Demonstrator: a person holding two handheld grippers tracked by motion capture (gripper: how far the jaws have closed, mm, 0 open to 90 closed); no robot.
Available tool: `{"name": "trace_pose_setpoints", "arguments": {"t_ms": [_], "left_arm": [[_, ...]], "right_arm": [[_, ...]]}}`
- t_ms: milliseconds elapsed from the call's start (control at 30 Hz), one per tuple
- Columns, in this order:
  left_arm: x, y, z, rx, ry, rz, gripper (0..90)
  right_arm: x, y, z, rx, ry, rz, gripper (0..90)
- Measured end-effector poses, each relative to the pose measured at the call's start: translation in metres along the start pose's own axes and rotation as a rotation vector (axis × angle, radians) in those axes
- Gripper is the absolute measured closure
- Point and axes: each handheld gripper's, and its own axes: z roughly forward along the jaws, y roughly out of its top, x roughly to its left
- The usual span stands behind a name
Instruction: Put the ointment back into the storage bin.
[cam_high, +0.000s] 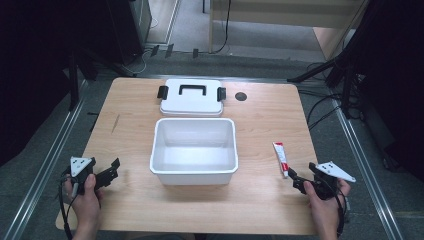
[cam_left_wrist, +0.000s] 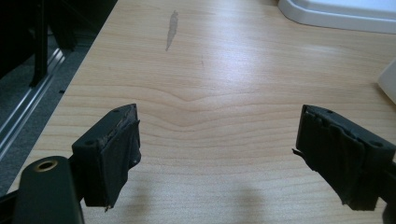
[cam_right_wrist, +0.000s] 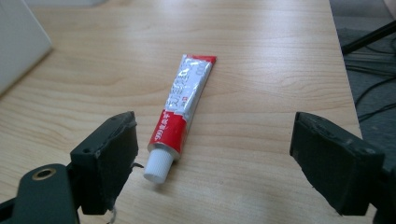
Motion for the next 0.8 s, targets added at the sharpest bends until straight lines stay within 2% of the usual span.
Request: {"name": "trace_pose_setpoints", "arguments": {"t_ms": [67,233,400,600,800], "left_arm": [[0.0,0.0,0.0,0.001,-0.003,0.002,14.5],[0.002,0.0,0.001,0.007,-0.011,-0.01,14.4],[0.002,0.001,0.001,0.011,-0.016,-0.015,14.4],[0.003,0.001,0.001,0.016,-0.02,-0.021,14.4],[0.003,0.001,0.001,0.017,-0.023,-0.024,14.4]], "right_arm": [[0.006,0.004,0.001,0.038,-0.027,-0.043,16.3],[0.016,0.014,0.005,0.121,-0.031,-0.073,16.2],[0.019,0.026,0.008,0.201,-0.032,-0.099,16.2],[0.022,0.048,0.015,0.331,-0.048,-0.114,16.3],[0.024,0.059,0.025,0.481,-0.047,-0.145,15.8]]}}
